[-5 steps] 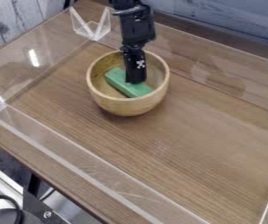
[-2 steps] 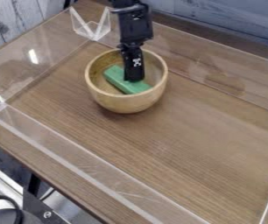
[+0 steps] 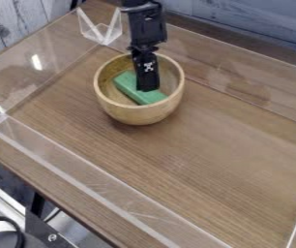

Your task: Remove the green block from inside the brown bowl and put it on the table

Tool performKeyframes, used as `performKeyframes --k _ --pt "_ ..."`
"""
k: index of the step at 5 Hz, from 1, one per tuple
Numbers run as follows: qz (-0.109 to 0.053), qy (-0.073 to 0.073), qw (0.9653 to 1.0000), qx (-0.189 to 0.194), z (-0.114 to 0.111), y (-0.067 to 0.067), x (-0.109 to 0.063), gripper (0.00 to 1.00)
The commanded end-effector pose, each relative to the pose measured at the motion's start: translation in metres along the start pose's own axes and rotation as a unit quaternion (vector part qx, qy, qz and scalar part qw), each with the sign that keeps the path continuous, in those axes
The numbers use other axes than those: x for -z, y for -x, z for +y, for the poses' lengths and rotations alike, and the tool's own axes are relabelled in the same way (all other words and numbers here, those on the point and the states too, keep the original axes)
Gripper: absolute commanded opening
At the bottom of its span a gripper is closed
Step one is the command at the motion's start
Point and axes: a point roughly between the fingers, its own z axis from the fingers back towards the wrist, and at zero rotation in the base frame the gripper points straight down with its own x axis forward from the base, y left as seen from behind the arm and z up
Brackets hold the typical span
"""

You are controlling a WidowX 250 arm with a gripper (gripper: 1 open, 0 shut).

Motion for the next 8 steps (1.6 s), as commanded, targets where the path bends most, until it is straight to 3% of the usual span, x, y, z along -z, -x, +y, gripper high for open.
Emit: performKeyframes --k 1,2,5,6,7,8 --pt "0.011 0.005 0.9998 -0.013 0.009 0.020 0.019 1.00" --pt "0.013 0.009 0.9997 -0.018 0.008 0.024 0.024 1.00" --pt "0.017 0.013 0.9996 0.017 0.021 0.007 0.039 1.00" --pt "0.017 0.026 0.9994 0.018 0.021 0.008 0.044 1.00" --pt "0.013 0.023 0.9993 0.027 0.022 0.005 0.046 0.00" --pt "0.008 0.020 0.9991 0.036 0.023 0.001 0.048 0.00"
